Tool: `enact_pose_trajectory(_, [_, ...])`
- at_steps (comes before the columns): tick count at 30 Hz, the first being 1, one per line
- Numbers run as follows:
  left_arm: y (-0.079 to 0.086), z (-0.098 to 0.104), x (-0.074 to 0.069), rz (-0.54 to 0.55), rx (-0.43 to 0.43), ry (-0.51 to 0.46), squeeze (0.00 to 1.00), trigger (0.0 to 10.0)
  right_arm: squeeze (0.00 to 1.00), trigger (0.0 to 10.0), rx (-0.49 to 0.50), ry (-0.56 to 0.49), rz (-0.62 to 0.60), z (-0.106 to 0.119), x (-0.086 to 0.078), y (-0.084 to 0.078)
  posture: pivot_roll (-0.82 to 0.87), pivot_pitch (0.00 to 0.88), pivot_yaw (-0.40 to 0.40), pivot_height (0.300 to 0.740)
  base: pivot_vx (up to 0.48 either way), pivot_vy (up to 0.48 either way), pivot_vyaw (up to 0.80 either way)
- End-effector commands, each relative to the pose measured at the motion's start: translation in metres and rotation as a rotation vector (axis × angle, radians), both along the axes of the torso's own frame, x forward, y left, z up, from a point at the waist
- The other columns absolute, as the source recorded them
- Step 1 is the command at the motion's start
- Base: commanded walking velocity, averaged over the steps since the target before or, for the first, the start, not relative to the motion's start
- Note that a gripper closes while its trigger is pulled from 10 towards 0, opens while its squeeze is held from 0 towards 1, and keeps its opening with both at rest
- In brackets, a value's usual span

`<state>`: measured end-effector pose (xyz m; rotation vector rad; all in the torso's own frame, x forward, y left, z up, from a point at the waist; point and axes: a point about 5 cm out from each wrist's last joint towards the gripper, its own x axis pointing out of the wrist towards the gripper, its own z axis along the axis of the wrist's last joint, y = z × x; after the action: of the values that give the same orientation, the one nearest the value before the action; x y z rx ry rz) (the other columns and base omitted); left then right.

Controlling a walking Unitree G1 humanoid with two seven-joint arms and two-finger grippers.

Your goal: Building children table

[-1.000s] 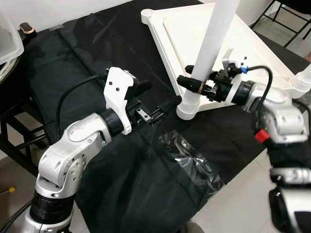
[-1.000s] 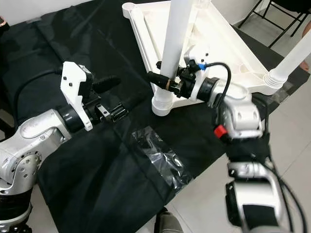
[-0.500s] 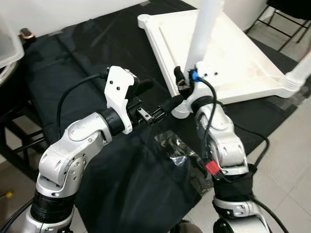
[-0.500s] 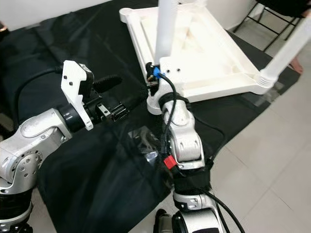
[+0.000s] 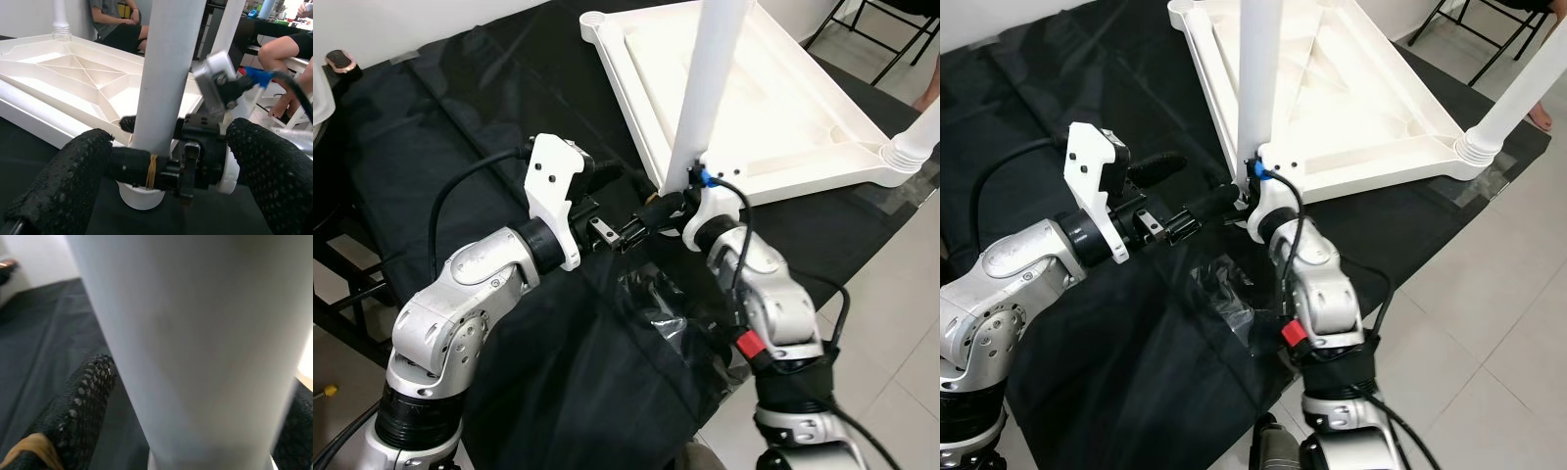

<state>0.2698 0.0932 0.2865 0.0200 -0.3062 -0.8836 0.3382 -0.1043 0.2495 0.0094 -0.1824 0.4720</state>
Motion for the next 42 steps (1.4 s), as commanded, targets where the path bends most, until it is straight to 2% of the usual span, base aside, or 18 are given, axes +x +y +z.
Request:
enact_pose_trajectory(1, [-0.004,-0.004,-0.003,-0.023,0.003,0.01,0.0,10.0,1.0,10.0,-0.049,-0.028,0.129,0.002,-0.006,0.001,0.04,0.312,-0.016,0.74,0.0,0.0,0.0])
enact_pose_trajectory(2, [-0.005,-0.004,-0.003,-0.024,0.003,0.009,0.0,10.0,1.0,10.0,-0.064,-0.023,0.182,0.001,-0.008,0.0,0.04,0.308,-0.016,0.74,0.0,0.0,0.0])
enact_pose_trajectory(8, [-0.005,-0.004,-0.004,-0.026,0.004,0.008,0.0,10.0,1.0,10.0,-0.107,-0.021,0.273,0.002,-0.011,-0.002,0.04,0.309,-0.016,0.74,0.0,0.0,0.0])
enact_pose_trajectory(9, [-0.006,-0.004,-0.004,-0.027,0.003,0.008,0.0,10.0,0.0,10.0,-0.135,-0.023,0.323,0.007,-0.008,-0.009,0.05,0.308,-0.014,0.74,0.0,0.0,0.0])
enact_pose_trajectory(13, [-0.006,-0.003,-0.004,-0.026,0.002,0.009,0.0,10.0,0.0,10.0,-0.185,-0.04,0.43,0.022,-0.002,-0.026,0.05,0.315,-0.012,0.74,0.0,0.0,0.0])
enact_pose_trajectory(21, [-0.005,-0.003,-0.005,-0.023,0.001,0.012,0.0,10.0,0.0,10.0,-0.243,-0.076,0.437,0.037,0.009,-0.045,0.06,0.319,-0.015,0.74,0.0,0.0,0.0])
enact_pose_trajectory(22, [-0.005,-0.003,-0.005,-0.022,0.001,0.013,0.0,10.0,0.0,9.5,-0.252,-0.088,0.425,0.042,0.01,-0.048,0.06,0.323,-0.015,0.74,0.0,0.0,0.0])
enact_pose_trajectory(23, [-0.005,-0.003,-0.005,-0.022,0.001,0.013,0.0,10.0,0.0,9.5,-0.252,-0.088,0.425,0.042,0.01,-0.048,0.06,0.323,-0.015,0.74,0.0,0.0,0.0])
enact_pose_trajectory(24, [-0.005,-0.003,-0.005,-0.02,0.0,0.014,0.0,10.0,0.0,0.0,-0.268,-0.099,0.433,0.045,0.011,-0.052,0.06,0.323,-0.015,0.74,0.0,0.0,0.0])
enact_pose_trajectory(31, [-0.004,-0.003,-0.006,-0.019,0.002,0.015,0.0,10.0,0.0,0.0,-0.293,-0.094,0.475,0.045,0.01,-0.056,0.06,0.329,-0.012,0.74,0.0,0.0,0.0])
enact_pose_trajectory(37, [-0.004,-0.002,-0.005,-0.019,0.003,0.013,0.0,10.0,0.0,0.0,-0.297,-0.093,0.465,0.043,0.01,-0.058,0.05,0.329,-0.011,0.74,0.0,0.0,0.0])
enact_pose_trajectory(41, [-0.003,-0.002,-0.005,-0.016,0.004,0.012,0.0,10.0,0.0,0.0,-0.272,-0.079,0.4,0.033,0.009,-0.051,0.05,0.326,-0.015,0.74,0.0,0.0,0.0])
enact_pose_trajectory(42, [-0.003,-0.002,-0.005,-0.014,0.004,0.011,0.0,10.0,0.0,0.0,-0.23,-0.038,0.295,0.019,0.01,-0.042,0.06,0.325,-0.025,0.74,0.0,0.0,0.0])
